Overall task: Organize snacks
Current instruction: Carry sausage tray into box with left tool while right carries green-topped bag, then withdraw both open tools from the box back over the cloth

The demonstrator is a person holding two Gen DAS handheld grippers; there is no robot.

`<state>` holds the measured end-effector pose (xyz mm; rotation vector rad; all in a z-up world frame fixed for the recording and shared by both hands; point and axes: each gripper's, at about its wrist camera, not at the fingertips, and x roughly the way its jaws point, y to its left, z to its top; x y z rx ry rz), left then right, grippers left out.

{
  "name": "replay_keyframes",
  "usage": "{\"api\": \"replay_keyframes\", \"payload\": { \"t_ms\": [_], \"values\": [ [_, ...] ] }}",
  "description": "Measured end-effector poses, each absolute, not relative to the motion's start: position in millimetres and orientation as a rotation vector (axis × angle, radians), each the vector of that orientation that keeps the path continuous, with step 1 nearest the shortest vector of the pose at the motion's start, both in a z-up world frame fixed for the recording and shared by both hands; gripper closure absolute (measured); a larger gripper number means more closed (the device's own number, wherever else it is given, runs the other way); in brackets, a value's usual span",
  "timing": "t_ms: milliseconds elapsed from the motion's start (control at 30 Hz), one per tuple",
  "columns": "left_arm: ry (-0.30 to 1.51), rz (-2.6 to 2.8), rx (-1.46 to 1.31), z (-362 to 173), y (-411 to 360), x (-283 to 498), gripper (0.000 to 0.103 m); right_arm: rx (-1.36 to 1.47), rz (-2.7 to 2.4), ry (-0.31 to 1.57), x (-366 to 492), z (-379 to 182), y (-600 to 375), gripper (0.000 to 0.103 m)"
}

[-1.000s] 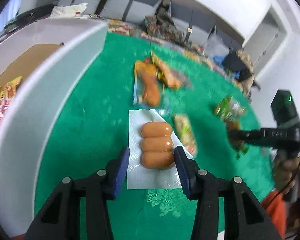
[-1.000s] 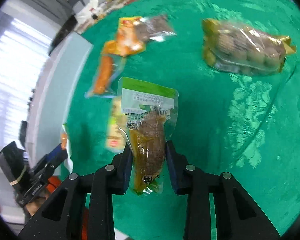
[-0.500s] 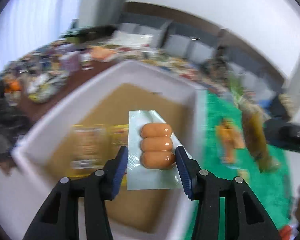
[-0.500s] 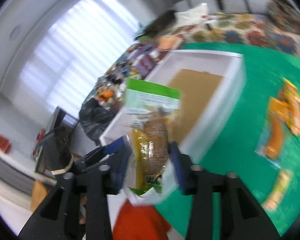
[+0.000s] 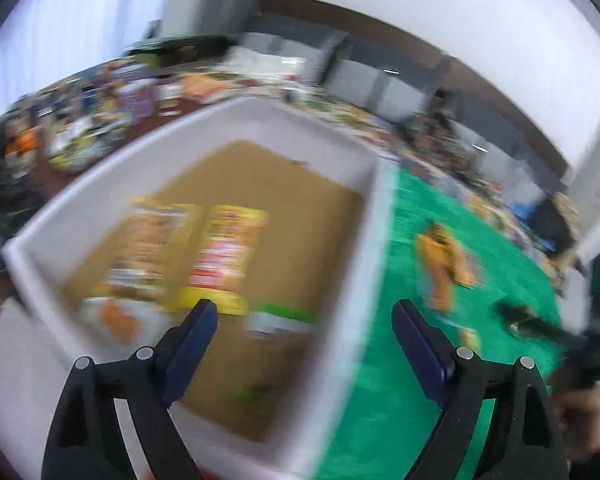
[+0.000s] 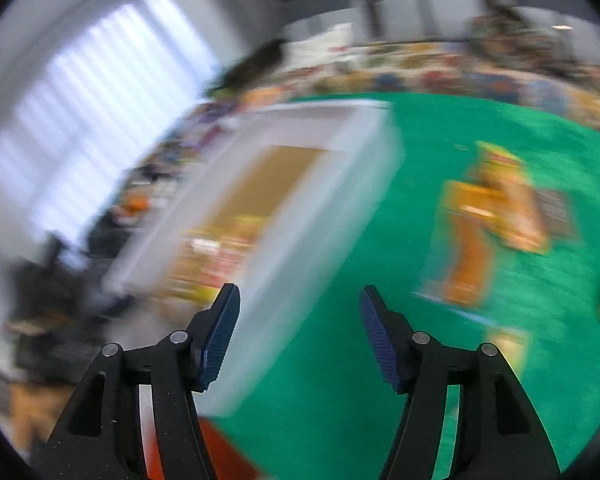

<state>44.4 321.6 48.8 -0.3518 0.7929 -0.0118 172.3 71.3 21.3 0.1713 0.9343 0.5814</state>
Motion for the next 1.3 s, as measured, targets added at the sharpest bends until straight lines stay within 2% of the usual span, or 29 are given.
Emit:
{"api": "replay_keyframes", "payload": {
  "t_ms": [133,233,367,633,700,1000,1300],
  "values": [
    [0.828,-0.215,-0.249,45.2,228.4,50.3,0.004,0.076,0.292,0.947,149.5,-37.1,-35.2,0.037],
    [0.907,-0.296,-0.162,13.4,166.6,61.8,0.004,0.013,0.093,0.955,124.8,-68.6,-108.4,0.037],
    [1.005,-0.299,-0.11,-44.5,120.7,87.7,0.004,0.0,-0.04,0.957,102.7,-88.2,-164.2,0.037],
    [0.987,-0.18,-0.055,-90.6,122.4,120.2,0.004,0.021,-0.101,0.899,88.8,-93.8,-212.6,0.037],
    [0.976,-0.173,-0.016,-93.2,123.1,125.5,0.004,0.033,-0.099,0.886,87.4,-93.7,-212.3,0.037],
    [0.935,-0.185,0.072,-100.4,119.6,127.8,0.0,0.069,-0.124,0.894,100.2,-103.5,-215.3,0.024],
    [0.935,-0.182,0.076,-100.4,116.8,126.4,0.0,0.071,-0.128,0.895,101.1,-103.8,-216.5,0.022]
  ]
}}
